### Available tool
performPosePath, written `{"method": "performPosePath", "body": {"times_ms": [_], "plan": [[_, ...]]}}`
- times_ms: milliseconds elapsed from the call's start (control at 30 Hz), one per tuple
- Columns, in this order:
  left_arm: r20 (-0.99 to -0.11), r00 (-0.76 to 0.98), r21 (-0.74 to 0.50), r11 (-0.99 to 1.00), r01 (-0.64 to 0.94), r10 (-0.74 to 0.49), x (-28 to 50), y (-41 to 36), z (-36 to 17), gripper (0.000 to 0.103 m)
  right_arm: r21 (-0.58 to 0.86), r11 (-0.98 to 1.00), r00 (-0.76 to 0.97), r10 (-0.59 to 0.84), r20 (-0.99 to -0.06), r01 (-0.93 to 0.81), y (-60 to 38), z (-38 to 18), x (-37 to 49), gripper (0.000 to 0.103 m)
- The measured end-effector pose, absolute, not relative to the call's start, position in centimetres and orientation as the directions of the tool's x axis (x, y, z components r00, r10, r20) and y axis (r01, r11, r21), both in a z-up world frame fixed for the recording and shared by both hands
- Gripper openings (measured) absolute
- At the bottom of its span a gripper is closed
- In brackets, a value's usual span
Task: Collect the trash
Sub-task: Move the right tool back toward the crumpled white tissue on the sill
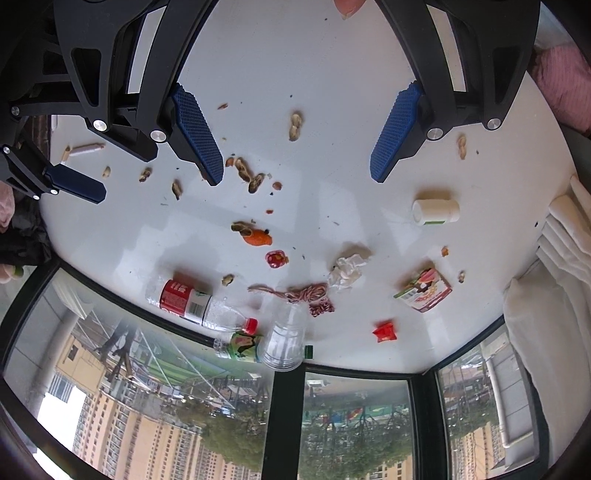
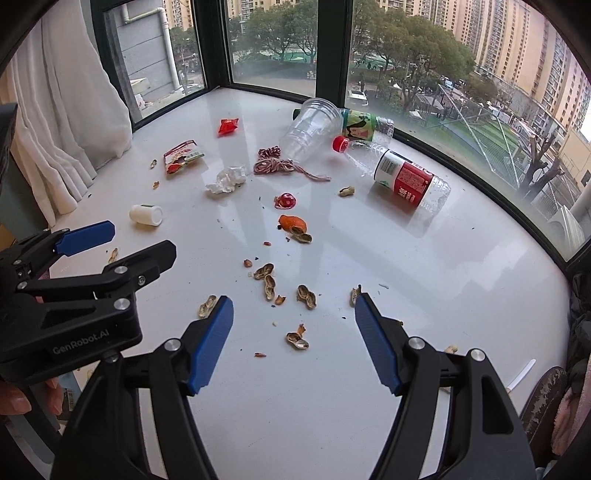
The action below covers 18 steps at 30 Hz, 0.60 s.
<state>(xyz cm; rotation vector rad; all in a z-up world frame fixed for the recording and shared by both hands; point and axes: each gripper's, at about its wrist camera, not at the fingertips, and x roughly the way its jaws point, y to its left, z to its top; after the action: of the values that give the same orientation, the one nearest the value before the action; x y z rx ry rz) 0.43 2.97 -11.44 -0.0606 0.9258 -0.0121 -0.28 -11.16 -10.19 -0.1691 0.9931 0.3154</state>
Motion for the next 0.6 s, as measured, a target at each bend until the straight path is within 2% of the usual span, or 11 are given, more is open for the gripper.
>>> {"method": "performPosePath", "body": {"times_ms": [233, 600], "plan": [[-0.812, 0.581, -0.080, 0.996, -0.037, -0.044, 3.3, 2.9, -12.6, 0.079, 0.013, 0.957, 0.497, 0.161, -0.852, -0.289, -12.0, -11.2, 2.4, 0.066], [-0.853, 0.521, -0.049, 0.998, -0.037, -0.022, 8.1, 3.4, -15.6, 0.079, 0.050, 0.967, 0.440, 0.158, -0.884, -0.248, -11.9, -14.0, 7.0, 0.066]]}}
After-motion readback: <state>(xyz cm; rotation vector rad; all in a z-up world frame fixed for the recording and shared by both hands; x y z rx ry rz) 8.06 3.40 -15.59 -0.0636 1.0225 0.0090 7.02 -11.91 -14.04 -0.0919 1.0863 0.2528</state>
